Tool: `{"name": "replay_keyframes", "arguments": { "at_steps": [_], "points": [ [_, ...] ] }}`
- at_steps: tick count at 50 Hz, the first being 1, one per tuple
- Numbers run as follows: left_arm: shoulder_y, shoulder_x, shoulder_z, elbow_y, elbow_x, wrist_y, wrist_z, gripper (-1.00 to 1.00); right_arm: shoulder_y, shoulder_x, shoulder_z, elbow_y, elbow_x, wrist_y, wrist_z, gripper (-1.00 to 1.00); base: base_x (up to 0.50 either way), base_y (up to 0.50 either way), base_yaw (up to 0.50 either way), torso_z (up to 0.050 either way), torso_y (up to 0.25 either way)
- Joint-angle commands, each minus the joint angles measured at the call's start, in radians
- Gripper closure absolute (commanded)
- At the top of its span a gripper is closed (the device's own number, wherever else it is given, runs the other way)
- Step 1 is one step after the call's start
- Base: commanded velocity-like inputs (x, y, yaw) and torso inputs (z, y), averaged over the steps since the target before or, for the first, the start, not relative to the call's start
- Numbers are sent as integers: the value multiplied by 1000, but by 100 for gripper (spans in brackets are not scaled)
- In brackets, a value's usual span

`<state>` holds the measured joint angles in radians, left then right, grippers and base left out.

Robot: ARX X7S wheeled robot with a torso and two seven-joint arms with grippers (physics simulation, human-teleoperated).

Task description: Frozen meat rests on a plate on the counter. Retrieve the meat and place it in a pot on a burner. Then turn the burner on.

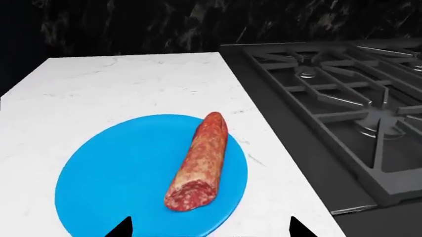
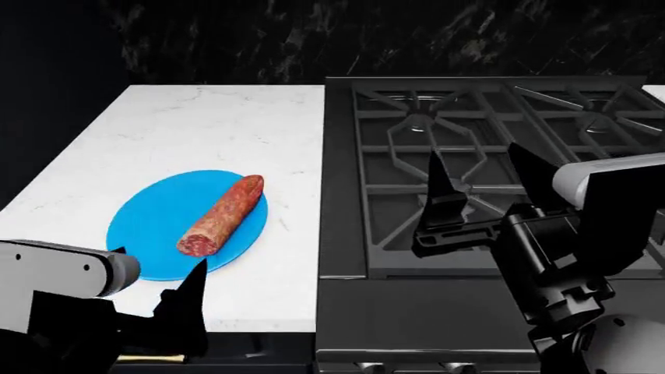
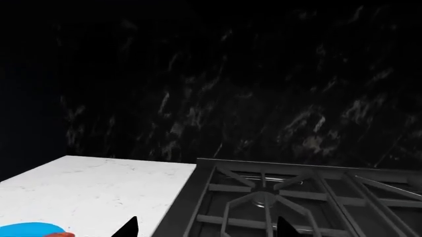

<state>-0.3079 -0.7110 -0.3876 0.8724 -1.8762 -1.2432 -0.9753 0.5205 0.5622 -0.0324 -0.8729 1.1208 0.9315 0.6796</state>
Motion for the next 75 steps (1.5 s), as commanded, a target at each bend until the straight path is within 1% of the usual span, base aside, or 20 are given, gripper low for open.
{"name": "replay_keyframes", "arguments": {
  "at_steps": [1,4,10,14,20,25,28,39,50,58,63,75],
  "points": [
    [45,87,-55,-55,130,-46,139,-100,-22,0,-15,13,-29,-18,-20,-100,0,0,0,0,0],
    [23,94,-42,-76,154,-44,145,-100,-20,-1,-19,15,-31,-18,-21,-100,0,0,0,0,0],
    [-48,102,22,-109,178,-48,135,-100,-30,-2,-29,24,-49,-24,-26,-100,0,0,0,0,0],
    [-86,77,81,-145,142,-62,99,-100,-30,-2,-33,29,-53,-26,-27,-100,0,0,0,0,0],
    [-223,25,221,-226,64,-82,5,-100,-31,0,-36,29,-52,-26,-24,-100,0,0,0,0,0],
    [-329,14,342,-288,48,-122,-32,-100,-31,0,-41,34,-56,-27,-24,-100,0,0,0,0,0],
    [-366,18,386,-314,50,-136,-36,-100,-31,0,-45,37,-60,-28,-25,-100,0,0,0,0,0],
    [-409,10,426,-370,83,-151,-13,-100,-30,3,-47,41,-55,-29,-20,-100,0,0,0,0,0],
    [-398,2,427,-395,147,-146,32,-100,-32,3,-56,49,-63,-35,-24,-100,0,0,0,0,0],
    [-460,10,478,-451,161,-165,57,-100,-36,4,-63,56,-72,-41,-27,-100,0,0,0,0,0],
    [-461,23,504,-475,214,-171,110,-100,-36,4,-67,62,-78,-45,-31,-100,0,0,0,0,0],
    [-492,23,558,-525,278,-175,154,-100,-36,2,-79,73,-87,-51,-36,-100,0,0,0,0,0]
  ]
}}
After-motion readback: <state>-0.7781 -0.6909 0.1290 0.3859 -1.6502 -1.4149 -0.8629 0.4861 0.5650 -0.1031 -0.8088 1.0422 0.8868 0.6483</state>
